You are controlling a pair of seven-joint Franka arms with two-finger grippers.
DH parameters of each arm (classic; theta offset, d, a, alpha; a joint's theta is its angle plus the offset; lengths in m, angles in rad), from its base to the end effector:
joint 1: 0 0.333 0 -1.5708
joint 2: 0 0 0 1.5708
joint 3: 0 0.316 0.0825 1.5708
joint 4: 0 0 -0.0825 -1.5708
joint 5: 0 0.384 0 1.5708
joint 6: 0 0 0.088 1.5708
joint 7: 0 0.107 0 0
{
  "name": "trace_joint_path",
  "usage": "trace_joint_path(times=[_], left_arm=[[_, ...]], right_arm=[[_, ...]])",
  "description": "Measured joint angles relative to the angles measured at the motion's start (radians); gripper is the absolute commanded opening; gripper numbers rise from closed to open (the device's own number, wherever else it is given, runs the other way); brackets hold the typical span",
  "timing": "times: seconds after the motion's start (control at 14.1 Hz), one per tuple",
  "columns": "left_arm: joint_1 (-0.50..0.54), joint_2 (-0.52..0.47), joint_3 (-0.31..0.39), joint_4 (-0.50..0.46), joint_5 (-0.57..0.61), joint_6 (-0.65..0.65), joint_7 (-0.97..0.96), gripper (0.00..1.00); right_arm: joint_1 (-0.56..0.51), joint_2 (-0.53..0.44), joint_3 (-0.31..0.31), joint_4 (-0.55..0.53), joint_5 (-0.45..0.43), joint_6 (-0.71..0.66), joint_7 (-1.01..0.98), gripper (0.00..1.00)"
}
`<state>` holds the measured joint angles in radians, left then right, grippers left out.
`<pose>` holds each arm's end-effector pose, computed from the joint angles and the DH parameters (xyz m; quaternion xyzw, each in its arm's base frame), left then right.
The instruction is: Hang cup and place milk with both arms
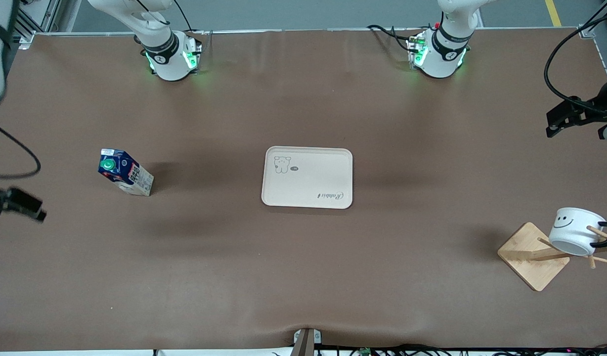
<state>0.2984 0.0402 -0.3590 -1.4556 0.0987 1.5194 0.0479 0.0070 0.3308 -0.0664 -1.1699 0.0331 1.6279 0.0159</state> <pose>0.5614 -0.0184 0.6534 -0.9977 0.0508 -0.0133 0.0421 0.6581 -0.0272 0.6197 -0.9973 0.0350 -0.0640 0.0045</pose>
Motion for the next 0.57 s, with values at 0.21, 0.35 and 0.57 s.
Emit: trace_joint_path(times=[0.21,0.35,0.57], left_arm=[[-0.127,-0.024,0.116,-0.032,-0.005,-0.004,-0.001,1.0],[-0.195,-0.043,0.183,-0.056,-0.029,-0.004,-0.002,1.0],[-0.265,-0.074,0.243,-0.097,-0.045,-0.004,-0.02,1.0]], right_arm=[[0.03,-0.109,0.004,-0.018,0.0,-0.246,0.003,1.0],[0.038,-0.198,0.004,-0.112,0.0,-0.271,0.005,1.0],[0.035,-0.29,-0.002,-0.243,-0.025,-0.226,0.005,1.0]])
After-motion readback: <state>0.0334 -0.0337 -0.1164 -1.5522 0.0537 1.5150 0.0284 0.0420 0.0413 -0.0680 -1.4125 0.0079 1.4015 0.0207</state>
